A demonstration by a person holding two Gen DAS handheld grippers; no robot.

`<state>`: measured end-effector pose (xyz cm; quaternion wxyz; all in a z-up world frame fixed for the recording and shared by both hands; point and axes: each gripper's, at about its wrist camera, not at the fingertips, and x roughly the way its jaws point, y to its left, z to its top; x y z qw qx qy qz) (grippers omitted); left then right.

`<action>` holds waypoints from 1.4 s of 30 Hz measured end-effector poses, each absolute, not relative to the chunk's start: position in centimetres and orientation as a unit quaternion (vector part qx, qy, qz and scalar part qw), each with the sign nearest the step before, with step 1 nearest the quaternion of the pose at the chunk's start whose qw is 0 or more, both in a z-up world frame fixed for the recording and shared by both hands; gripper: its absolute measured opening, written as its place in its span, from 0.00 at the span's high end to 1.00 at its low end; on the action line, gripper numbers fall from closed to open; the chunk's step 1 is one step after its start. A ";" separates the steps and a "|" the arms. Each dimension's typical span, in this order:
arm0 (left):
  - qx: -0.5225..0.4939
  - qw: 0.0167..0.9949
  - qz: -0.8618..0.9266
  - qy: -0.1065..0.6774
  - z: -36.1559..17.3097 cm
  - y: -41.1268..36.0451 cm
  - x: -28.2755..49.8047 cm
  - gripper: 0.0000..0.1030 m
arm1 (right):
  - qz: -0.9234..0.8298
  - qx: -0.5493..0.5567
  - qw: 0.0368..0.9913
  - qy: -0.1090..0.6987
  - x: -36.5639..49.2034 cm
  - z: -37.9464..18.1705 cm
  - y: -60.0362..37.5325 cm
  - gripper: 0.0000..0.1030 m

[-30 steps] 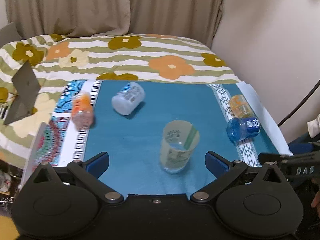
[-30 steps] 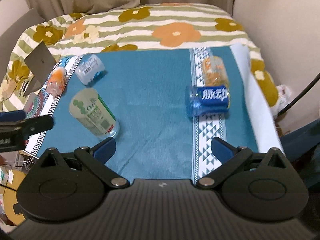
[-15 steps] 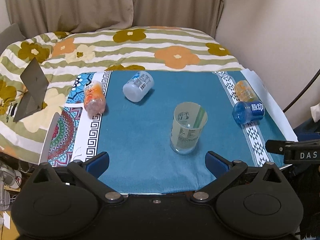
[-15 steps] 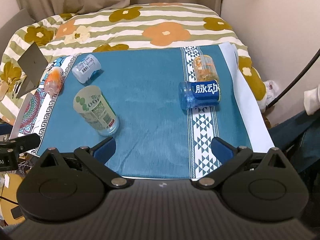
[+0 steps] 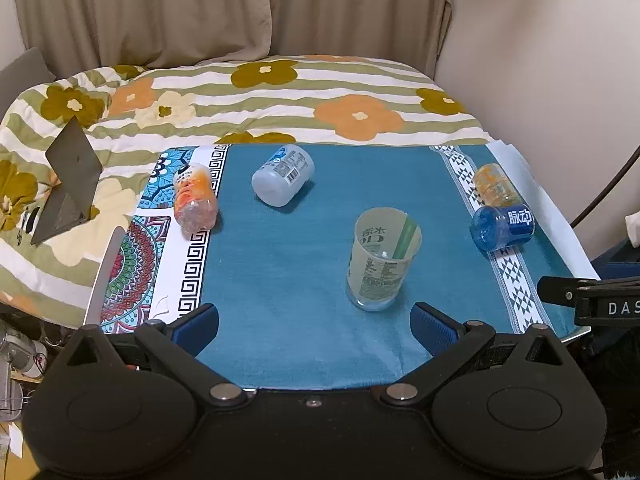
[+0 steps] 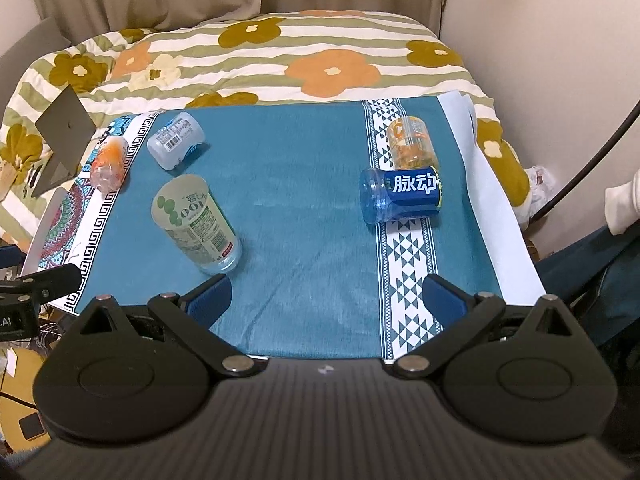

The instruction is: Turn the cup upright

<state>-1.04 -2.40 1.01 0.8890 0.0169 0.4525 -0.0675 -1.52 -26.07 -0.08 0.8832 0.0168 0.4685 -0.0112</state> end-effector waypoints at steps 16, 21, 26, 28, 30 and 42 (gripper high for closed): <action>0.033 0.891 -0.064 0.449 0.7 -2.8 -1.2 0.00 | -0.013 0.018 0.883 0.468 -1.4 0.0 -26.3 0.00; 0.034 0.891 -0.062 0.448 0.8 -2.7 -1.4 0.00 | -0.013 0.019 0.884 0.468 -1.4 0.0 -26.3 0.00; 0.035 0.892 -0.061 0.447 0.8 -2.6 -1.4 0.00 | -0.013 0.019 0.883 0.468 -1.4 0.0 -26.3 0.00; 0.035 0.892 -0.061 0.446 0.9 -2.6 -1.4 0.00 | -0.013 0.018 0.884 0.467 -1.4 0.0 -26.3 0.00; 0.037 0.893 -0.060 0.445 0.8 -2.6 -1.4 0.00 | -0.014 0.020 0.884 0.467 -1.5 0.0 -26.3 0.00; 0.031 0.898 -0.055 0.436 1.1 -2.4 -1.4 0.00 | -0.015 0.019 0.885 0.465 -1.6 0.0 -26.4 0.00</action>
